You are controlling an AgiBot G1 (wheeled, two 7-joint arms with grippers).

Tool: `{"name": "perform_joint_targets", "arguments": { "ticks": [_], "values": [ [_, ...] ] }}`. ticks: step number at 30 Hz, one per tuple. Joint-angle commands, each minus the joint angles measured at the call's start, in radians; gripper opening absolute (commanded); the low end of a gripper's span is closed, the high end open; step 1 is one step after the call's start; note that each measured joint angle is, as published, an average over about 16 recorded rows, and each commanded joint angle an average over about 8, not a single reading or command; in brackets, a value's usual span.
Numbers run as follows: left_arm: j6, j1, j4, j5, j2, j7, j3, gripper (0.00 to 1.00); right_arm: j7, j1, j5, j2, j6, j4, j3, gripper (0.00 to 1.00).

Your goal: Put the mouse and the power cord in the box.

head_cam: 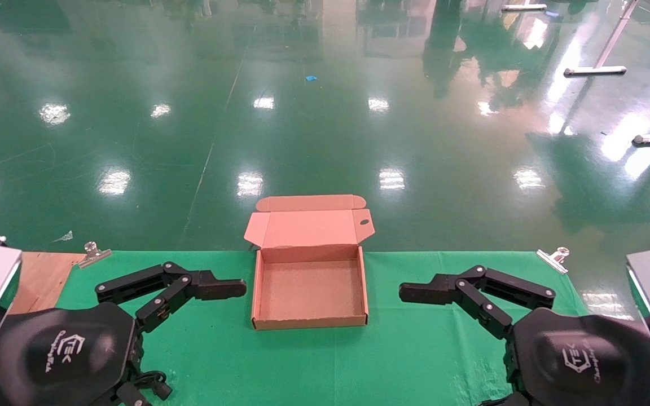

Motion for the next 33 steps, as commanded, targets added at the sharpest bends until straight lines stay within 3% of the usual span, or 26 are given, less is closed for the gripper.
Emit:
{"name": "perform_joint_targets", "arguments": {
  "ticks": [1,22,33],
  "values": [
    [0.0,0.0,0.0,0.0,0.0,0.0,0.0,1.0,0.0,0.0,0.0,0.0,0.0,0.0,0.0,1.0],
    [0.007,-0.002,0.011,0.034,0.008,0.004,0.02,1.0,-0.009,0.005,-0.041,-0.009,-0.012,-0.011,-0.023,1.0],
    [0.083,-0.175,0.218,0.386,0.049,0.06,0.212,1.0,-0.168,0.203,-0.514,-0.086,-0.074,-0.108,-0.234,1.0]
  ]
}}
